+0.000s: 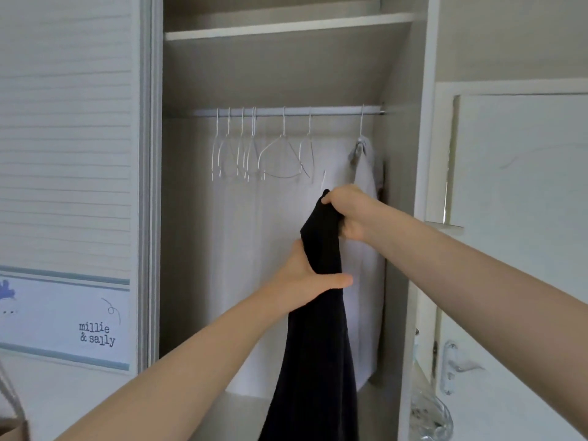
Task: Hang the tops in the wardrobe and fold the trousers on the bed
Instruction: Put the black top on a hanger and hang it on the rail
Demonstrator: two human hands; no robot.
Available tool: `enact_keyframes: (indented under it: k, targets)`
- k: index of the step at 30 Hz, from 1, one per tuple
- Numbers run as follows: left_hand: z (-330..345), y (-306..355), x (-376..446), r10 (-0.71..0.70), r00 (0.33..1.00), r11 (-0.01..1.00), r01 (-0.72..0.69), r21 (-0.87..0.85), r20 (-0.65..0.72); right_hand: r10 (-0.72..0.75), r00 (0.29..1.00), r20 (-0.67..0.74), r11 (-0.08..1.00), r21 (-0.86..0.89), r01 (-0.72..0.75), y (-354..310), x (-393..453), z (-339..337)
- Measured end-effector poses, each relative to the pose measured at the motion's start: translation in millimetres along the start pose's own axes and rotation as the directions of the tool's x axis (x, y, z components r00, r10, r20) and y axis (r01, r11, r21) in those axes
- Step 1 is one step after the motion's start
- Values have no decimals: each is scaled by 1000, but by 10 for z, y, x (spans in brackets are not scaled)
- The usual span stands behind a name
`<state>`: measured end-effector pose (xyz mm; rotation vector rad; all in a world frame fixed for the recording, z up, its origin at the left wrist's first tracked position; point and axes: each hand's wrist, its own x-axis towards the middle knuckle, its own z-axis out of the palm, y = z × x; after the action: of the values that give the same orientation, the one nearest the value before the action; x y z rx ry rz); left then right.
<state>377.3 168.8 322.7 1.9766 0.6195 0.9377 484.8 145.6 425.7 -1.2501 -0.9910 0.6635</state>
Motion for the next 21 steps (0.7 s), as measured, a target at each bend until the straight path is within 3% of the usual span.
enact_keyframes:
  k: [4, 9, 15, 21]
  targets:
    - [-5, -110, 90, 171, 959, 972, -127, 196, -226, -92, 993, -69, 994, -58, 88, -99, 217, 130]
    - [-176, -324, 287, 310, 916, 880, -175, 442, -255, -237, 965, -113, 962, -167, 217, -218, 584, 214]
    - [-321, -559, 826, 365, 914, 821, -225, 525, -179, -424, 888, -174, 858, -391, 333, -472, 1206, 141]
    - [-409, -556, 1633, 416, 887, 853, -304, 425, -200, -575, 795, -193, 733, -554, 395, -777, 1883, 73]
